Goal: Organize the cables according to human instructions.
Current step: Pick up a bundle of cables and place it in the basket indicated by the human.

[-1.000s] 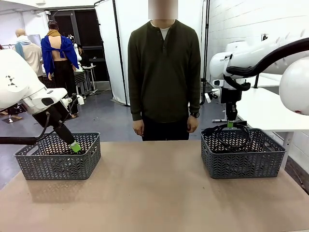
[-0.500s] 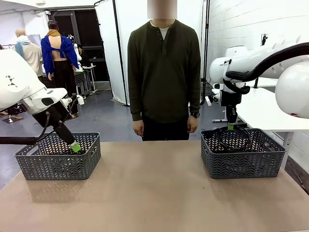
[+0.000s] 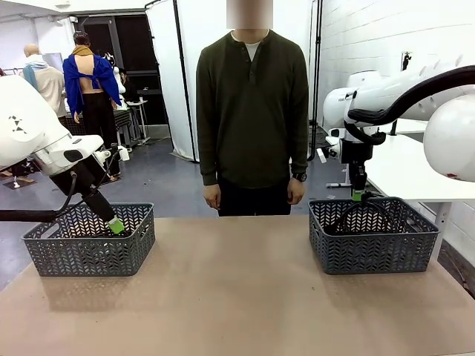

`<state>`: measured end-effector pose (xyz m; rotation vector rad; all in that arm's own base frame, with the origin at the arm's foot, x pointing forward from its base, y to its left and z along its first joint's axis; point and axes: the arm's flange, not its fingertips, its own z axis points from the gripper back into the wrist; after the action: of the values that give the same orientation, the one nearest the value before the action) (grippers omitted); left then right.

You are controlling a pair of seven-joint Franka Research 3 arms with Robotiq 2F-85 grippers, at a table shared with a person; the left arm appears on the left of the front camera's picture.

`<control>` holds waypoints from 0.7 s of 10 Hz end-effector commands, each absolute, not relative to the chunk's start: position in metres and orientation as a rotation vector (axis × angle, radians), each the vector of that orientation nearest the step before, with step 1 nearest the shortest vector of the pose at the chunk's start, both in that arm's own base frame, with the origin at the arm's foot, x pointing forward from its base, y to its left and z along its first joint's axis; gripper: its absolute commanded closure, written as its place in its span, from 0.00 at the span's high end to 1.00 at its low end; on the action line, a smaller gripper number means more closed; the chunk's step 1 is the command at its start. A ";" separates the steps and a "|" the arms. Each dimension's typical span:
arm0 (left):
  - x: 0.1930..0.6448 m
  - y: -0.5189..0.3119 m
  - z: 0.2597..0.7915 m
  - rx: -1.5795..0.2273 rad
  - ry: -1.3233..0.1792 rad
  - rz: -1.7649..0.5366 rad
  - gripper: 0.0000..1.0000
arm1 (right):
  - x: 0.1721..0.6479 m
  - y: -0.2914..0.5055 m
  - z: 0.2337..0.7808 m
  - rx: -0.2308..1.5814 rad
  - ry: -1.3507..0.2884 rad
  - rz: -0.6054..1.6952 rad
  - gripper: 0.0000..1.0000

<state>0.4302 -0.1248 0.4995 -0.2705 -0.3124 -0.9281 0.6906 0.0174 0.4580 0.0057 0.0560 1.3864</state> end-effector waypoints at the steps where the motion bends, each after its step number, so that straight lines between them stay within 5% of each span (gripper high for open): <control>1: 0.431 -0.125 0.501 -0.268 -0.315 -0.928 1.00 | 0.696 0.013 0.466 0.024 0.068 1.388 1.00; 7: 0.431 -0.125 0.501 -0.268 -0.315 -0.928 1.00 | 0.691 0.012 0.472 0.025 0.062 1.345 1.00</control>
<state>0.4302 -0.1248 0.4995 -0.2705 -0.3124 -0.9281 0.6887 0.0114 0.4725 0.0198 0.0721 1.3690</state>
